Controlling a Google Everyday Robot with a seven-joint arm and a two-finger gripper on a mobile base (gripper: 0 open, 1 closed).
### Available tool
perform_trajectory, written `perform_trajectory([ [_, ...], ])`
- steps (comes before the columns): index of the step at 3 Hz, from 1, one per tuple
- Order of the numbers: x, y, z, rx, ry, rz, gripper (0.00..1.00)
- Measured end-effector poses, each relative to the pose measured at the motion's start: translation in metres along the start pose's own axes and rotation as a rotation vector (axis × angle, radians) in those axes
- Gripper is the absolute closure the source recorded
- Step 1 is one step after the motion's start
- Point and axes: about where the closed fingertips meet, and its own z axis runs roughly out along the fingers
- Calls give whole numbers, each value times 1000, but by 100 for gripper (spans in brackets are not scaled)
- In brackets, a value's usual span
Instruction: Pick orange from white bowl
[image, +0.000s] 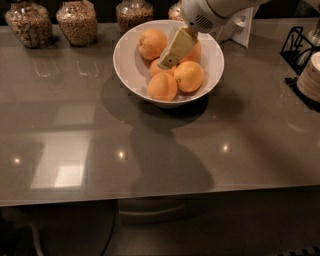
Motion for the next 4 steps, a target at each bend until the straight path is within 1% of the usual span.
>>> perform_trajectory([
  [1, -5, -12, 24, 26, -20, 22, 18],
  [2, -7, -21, 45, 39, -37, 44, 28],
  [3, -10, -27, 64, 39, -37, 56, 24],
  [4, -10, -30, 85, 25, -19, 63, 23],
])
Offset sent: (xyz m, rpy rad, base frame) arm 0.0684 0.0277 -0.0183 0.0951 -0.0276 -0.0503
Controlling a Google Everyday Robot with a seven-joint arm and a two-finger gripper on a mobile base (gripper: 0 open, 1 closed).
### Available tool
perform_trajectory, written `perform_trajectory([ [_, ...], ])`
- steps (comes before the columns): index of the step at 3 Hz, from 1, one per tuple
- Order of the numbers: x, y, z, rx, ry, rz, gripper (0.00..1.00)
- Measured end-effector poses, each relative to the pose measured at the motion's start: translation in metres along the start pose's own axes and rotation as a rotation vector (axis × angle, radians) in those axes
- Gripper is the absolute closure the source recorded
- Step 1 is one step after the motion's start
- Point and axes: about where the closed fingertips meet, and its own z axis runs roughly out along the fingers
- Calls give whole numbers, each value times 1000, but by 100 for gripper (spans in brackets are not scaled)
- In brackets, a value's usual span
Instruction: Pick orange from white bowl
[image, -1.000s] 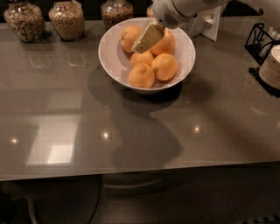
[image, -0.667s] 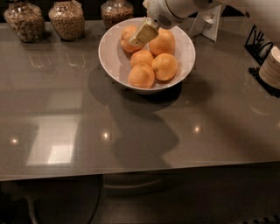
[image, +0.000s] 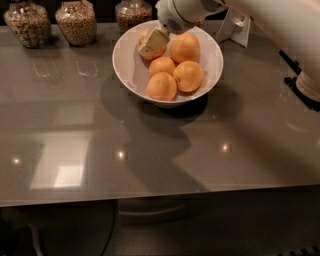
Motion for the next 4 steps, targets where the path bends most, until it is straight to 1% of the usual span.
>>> perform_trajectory([
  [2, 11, -3, 40, -32, 55, 39, 23],
  [4, 22, -12, 65, -32, 79, 86, 20],
])
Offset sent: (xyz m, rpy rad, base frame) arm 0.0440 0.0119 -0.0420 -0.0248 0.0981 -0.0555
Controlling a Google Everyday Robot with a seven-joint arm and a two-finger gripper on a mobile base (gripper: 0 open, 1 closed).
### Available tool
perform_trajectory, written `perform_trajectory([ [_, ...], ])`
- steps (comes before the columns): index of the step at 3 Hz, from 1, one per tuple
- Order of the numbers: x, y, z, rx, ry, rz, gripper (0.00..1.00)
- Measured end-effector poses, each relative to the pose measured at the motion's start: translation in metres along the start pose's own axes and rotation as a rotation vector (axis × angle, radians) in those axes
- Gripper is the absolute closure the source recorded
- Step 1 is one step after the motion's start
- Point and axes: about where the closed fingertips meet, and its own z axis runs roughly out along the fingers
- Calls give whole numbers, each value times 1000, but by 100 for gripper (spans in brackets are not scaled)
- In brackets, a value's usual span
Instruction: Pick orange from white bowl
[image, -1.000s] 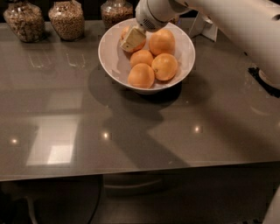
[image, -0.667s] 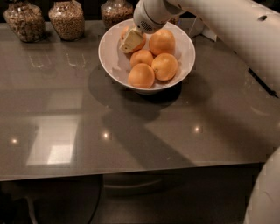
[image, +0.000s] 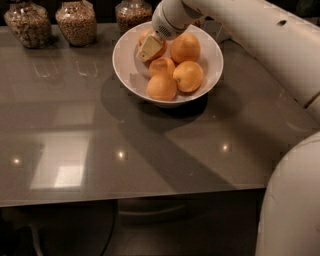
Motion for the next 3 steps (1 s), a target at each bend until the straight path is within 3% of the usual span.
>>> perform_trajectory([
  [3, 19, -4, 24, -14, 45, 59, 23],
])
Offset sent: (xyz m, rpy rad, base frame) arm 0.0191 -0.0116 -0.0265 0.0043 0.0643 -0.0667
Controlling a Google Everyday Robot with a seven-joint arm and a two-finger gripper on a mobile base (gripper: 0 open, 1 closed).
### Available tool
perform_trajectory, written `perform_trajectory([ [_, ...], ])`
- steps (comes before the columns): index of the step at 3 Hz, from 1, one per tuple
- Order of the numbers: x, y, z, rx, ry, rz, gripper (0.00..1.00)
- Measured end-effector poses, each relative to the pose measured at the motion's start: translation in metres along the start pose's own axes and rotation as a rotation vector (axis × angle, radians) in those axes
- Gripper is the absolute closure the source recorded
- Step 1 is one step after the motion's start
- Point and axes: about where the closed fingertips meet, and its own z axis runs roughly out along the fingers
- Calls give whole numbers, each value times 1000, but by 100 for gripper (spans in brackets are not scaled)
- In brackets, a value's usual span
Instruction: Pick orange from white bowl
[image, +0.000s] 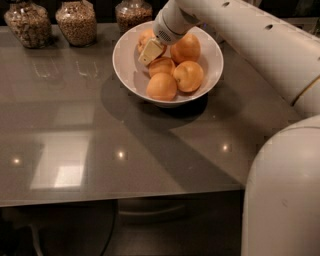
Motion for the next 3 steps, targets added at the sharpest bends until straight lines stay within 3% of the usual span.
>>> perform_trajectory([
  [3, -3, 5, 8, -6, 6, 5, 89],
])
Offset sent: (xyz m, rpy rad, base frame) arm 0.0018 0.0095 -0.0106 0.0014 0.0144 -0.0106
